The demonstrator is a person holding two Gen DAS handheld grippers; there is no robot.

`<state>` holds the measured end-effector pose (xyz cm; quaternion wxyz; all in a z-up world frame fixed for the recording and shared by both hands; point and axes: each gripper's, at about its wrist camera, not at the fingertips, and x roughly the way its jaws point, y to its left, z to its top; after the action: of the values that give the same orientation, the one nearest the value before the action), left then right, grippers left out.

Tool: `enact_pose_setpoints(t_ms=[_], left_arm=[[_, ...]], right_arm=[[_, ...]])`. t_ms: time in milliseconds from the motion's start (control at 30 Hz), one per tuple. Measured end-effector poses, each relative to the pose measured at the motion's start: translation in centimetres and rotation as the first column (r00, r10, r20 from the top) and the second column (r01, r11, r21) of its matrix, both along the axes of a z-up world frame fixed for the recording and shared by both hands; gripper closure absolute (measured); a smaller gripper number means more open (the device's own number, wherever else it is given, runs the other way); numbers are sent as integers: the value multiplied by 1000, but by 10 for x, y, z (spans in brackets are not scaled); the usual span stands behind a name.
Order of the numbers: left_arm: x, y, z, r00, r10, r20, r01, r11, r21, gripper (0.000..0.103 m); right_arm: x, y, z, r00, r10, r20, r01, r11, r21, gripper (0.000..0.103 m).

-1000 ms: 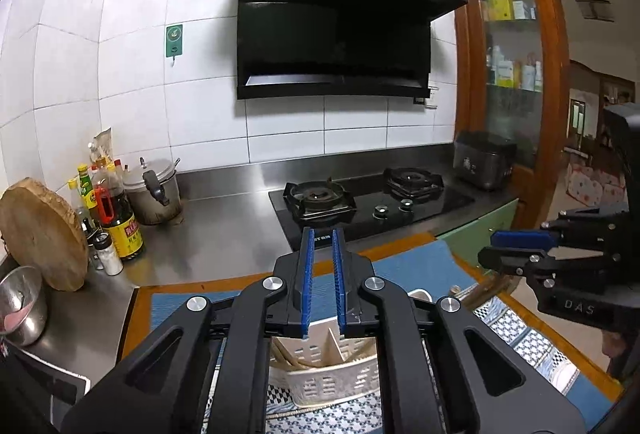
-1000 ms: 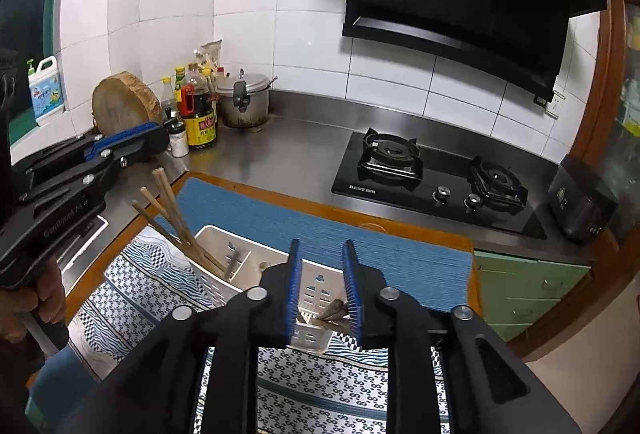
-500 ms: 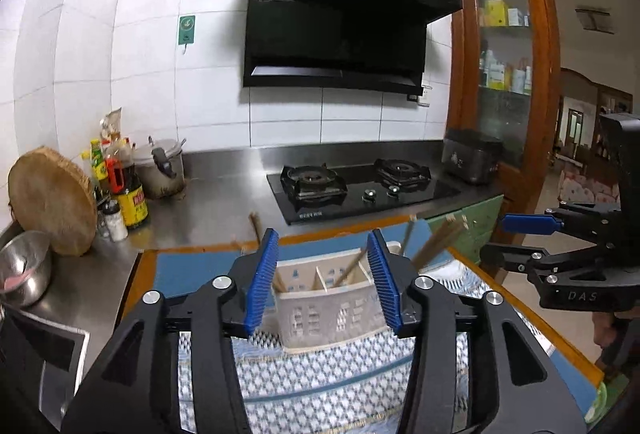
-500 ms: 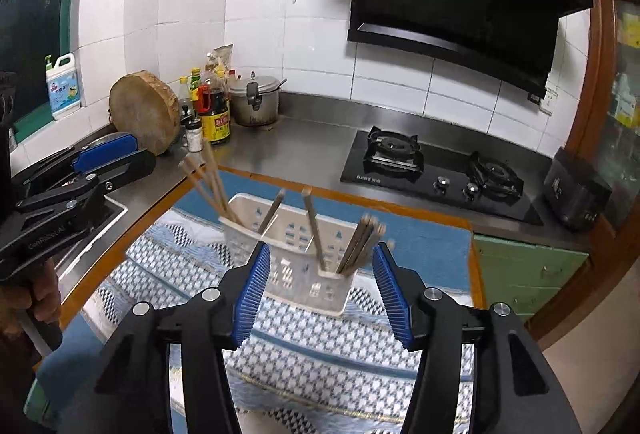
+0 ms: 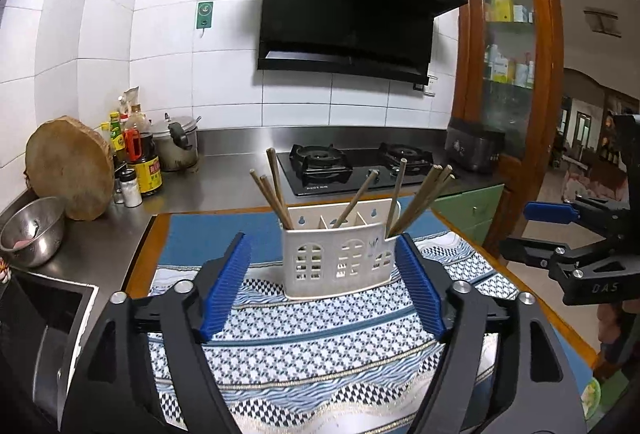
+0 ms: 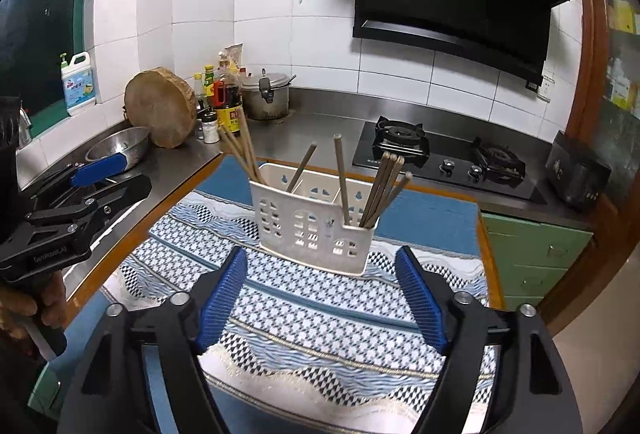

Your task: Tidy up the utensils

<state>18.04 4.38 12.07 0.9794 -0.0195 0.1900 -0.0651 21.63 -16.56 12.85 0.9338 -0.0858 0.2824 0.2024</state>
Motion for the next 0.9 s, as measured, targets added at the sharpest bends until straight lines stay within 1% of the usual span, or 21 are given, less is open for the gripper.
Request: enact_pose_setpoints(t_ms=[67,233,267,333,467,567,667,767,900], left_arm=[[-10,0,-3,1000,4,3,-4,1000,7,22],[-28,-3,-10,1000,9,-5,-9,1000,9,20],[-31,-3,-12,1000,10,-5,-10,1000,6,17],[-39,-3,-17,1000,14,-3,-14,1000,-3,15],[-52,-5,-27,1000,17,-13,-17,1000,-17,12],[-64,-7,-34,1000,27,-10,-27,1000,-16,10],[-77,-8,-41,999,32,-9,-32,999,-22,8],[-87,-9,-48,999,49,-14,-49,999,-16,8],[-100,-7,-61,998,47,-33,-49,998,-39,8]], right_arm=[[-6,-2,-3,1000,-3,1,3,1000,0,24],[-25,-8,-13,1000,-12,-2,12,1000,29,17],[-28,-9,-14,1000,-14,-2,14,999,34,16],[-35,-12,-20,1000,-24,-4,24,999,43,14],[-47,-17,-32,999,-42,-12,42,998,56,13],[-59,-21,-44,998,-60,-11,60,997,46,13],[-71,-27,-52,997,-75,-12,75,995,62,12],[-84,-31,-61,995,-98,-11,98,993,68,10],[-99,-32,-70,993,-120,-8,120,991,58,10]])
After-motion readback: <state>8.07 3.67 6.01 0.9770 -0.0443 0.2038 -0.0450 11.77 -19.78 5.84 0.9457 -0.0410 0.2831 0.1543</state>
